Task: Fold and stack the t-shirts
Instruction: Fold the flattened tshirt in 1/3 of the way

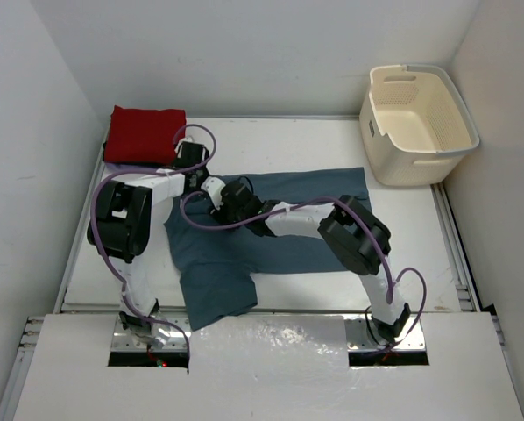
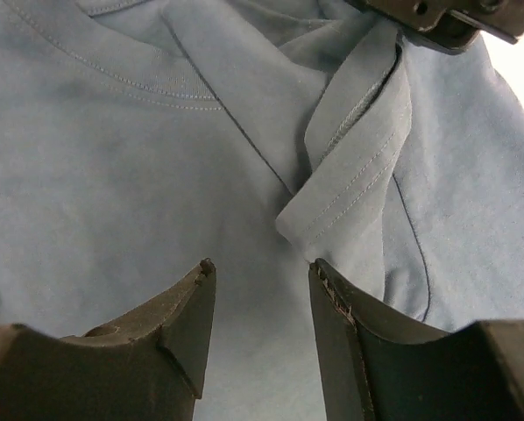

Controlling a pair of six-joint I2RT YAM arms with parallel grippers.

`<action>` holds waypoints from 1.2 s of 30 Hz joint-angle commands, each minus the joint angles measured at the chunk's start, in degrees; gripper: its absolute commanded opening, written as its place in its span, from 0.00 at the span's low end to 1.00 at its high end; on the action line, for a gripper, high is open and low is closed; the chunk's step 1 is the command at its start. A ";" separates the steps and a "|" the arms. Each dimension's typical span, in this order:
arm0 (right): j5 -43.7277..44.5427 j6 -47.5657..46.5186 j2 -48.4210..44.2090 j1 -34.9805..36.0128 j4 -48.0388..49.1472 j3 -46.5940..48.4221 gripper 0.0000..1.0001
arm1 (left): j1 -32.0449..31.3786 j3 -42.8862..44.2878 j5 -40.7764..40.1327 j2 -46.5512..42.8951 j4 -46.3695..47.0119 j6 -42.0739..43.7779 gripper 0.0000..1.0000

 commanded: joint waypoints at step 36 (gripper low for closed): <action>-8.28 -5.03 -6.49 0.09 -11.78 2.44 0.00 | -0.14 -6.05 0.19 -9.30 -0.62 0.46 0.68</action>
